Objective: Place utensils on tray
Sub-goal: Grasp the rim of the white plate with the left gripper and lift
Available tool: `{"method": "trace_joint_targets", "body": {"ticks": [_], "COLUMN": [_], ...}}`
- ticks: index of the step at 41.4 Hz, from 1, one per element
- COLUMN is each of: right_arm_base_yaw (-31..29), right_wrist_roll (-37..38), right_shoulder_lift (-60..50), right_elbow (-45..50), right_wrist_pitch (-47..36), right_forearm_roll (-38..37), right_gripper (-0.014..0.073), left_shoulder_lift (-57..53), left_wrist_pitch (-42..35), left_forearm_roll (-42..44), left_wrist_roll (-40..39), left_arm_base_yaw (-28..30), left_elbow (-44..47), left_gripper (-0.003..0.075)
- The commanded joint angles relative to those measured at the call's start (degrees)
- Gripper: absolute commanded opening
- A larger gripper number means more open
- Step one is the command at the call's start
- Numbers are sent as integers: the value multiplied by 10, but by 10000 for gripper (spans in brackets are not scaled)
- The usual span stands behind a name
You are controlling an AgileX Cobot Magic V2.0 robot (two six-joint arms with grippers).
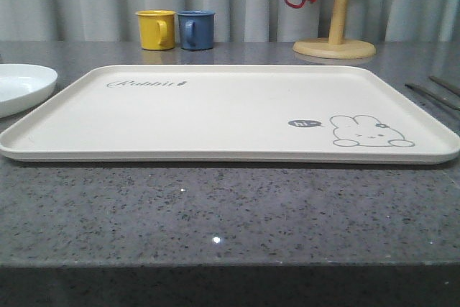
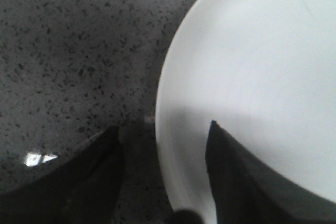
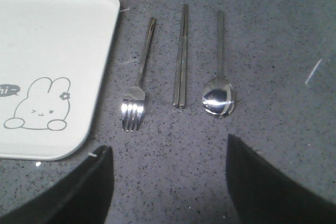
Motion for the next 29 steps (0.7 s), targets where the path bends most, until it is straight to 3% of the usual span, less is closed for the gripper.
{"method": "trace_joint_targets", "body": {"ticks": [1, 11, 20, 29], "right_arm_base_yaw": [-4, -4, -4, -4], "right_wrist_roll": [-2, -2, -2, -2], "right_shoulder_lift": [8, 8, 8, 8], "right_elbow": [-20, -20, -20, -20], "right_wrist_pitch": [-37, -36, -36, -36], "right_forearm_roll": [0, 0, 0, 0], "right_gripper": [488, 488, 488, 488], "left_shoulder_lift": [-18, -18, -23, -55], "left_wrist_pitch": [-20, -10, 7, 82], "left_forearm_roll": [-17, -29, -35, -78], "left_wrist_roll": [4, 5, 8, 40], "left_arm_base_yaw": [-1, -1, -1, -2], "left_elbow": [-20, -20, -31, -101], "left_gripper": [253, -15, -18, -18]}}
